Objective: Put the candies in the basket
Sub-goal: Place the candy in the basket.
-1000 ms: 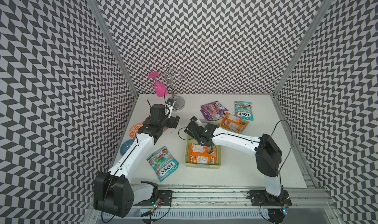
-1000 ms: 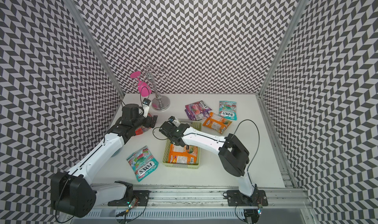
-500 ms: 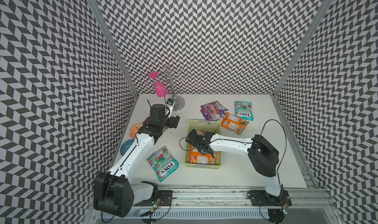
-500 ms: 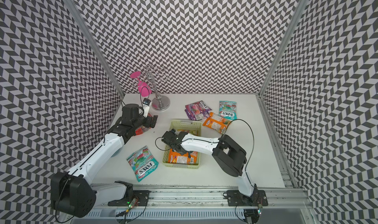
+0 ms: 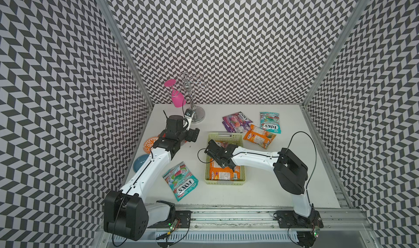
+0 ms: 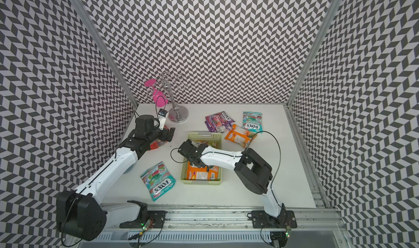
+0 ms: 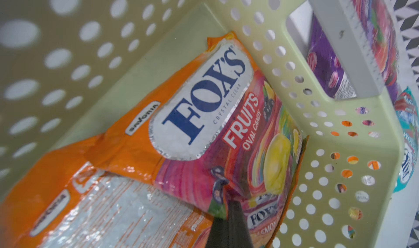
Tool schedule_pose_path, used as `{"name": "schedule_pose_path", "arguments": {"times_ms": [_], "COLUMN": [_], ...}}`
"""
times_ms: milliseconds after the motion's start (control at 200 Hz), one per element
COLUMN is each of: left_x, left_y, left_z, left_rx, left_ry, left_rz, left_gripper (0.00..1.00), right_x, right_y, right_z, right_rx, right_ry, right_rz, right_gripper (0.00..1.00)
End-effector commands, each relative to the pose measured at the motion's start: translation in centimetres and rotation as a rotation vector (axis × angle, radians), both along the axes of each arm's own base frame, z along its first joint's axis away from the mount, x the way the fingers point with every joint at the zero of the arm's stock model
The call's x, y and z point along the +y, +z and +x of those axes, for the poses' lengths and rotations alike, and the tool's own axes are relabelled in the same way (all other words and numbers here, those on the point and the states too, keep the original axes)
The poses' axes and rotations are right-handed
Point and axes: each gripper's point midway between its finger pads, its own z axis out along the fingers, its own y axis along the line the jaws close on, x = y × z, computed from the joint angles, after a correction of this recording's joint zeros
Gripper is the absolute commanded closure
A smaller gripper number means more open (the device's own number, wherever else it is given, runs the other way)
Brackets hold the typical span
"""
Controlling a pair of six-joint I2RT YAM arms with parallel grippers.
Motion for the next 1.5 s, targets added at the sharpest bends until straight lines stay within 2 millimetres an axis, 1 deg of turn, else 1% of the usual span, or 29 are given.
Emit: {"name": "schedule_pose_path", "arguments": {"times_ms": [0, 105, 230, 335, 411, 551, 636, 716, 831, 916, 981, 1081, 1121, 1146, 1177, 1242, 1287, 1362, 1412, 1492], "left_x": [-0.2, -0.5, -0.3, -0.4, -0.6, -0.2, -0.5, -0.3, -0.4, -0.6, -0.5, -0.6, -0.7, -0.7, -0.6, -0.5, -0.6, -0.8, -0.8, -0.6], "left_y": [1.5, 1.3, 1.4, 1.1, 1.3, 1.0, 1.1, 1.4, 1.0, 1.2, 1.3, 1.0, 1.2, 1.3, 1.3, 1.3, 1.1, 1.1, 1.3, 1.0], "left_z": [0.3, 0.3, 0.3, 0.4, 0.3, 0.5, 0.3, 0.4, 0.4, 0.3, 0.3, 0.4, 0.3, 0.3, 0.3, 0.4, 0.4, 0.3, 0.4, 0.5], "left_rx": [-0.04, -0.042, -0.037, -0.039, -0.034, -0.036, -0.032, -0.035, -0.035, -0.032, -0.031, -0.033, -0.034, -0.031, -0.029, -0.031, -0.031, -0.027, -0.026, -0.025], "left_ry": [-0.001, -0.014, -0.007, -0.013, -0.019, -0.005, -0.018, -0.011, -0.014, -0.022, -0.016, -0.021, -0.025, -0.023, -0.021, -0.015, -0.018, -0.028, -0.026, -0.018], "left_rz": [-0.019, -0.024, -0.023, -0.025, -0.03, -0.024, -0.034, -0.031, -0.029, -0.036, -0.032, -0.032, -0.035, -0.036, -0.034, -0.03, -0.03, -0.036, -0.038, -0.029], "left_gripper": [0.01, 0.01, 0.01, 0.01, 0.01, 0.01, 0.01, 0.01, 0.01, 0.01, 0.01, 0.01, 0.01, 0.01, 0.01, 0.01, 0.01, 0.01, 0.01, 0.01], "right_x": [1.7, 1.6, 1.4, 1.9, 2.0, 2.3, 2.3, 1.9, 1.4, 1.1, 1.3, 1.1, 0.9, 0.8, 0.9, 1.5, 1.8, 2.1, 2.3, 2.6], "right_y": [1.5, 1.9, 2.2, 2.7, 3.2, 3.9, 3.6, 3.3, 2.8, 2.4, 2.0, 0.7, 0.2, 0.1, -0.2, -0.4, -0.5, 0.2, 1.0, 2.1], "right_z": [0.9, 0.2, -1.1, -2.4, -2.6, -1.9, -0.8, 0.4, 1.5, 1.9, 1.9, 1.8, 1.9, 1.9, 1.8, 1.5, 1.0, 0.4, 0.0, -0.8], "right_rx": [-0.088, -0.101, -0.095, -0.111, -0.14, -0.2, -0.227, -0.238, -0.236, -0.233, -0.229, -0.218, -0.213, -0.209, -0.197, -0.159, -0.124, -0.083, -0.065, -0.035], "right_ry": [0.077, 0.12, 0.176, 0.248, 0.279, 0.294, 0.253, 0.187, 0.122, 0.105, 0.119, 0.133, 0.136, 0.137, 0.145, 0.167, 0.188, 0.202, 0.218, 0.257], "right_rz": [0.05, 0.053, 0.047, 0.055, 0.066, 0.068, 0.048, 0.037, 0.054, 0.061, 0.062, 0.027, 0.009, 0.004, 0.001, 0.011, 0.014, 0.027, 0.048, 0.083], "right_gripper": [1.0, 1.0, 1.0, 1.0, 1.0, 1.0, 1.0, 1.0, 1.0, 1.0, 1.0, 1.0, 1.0, 0.98, 0.93, 0.78, 0.69, 0.62, 0.59, 0.53]}}
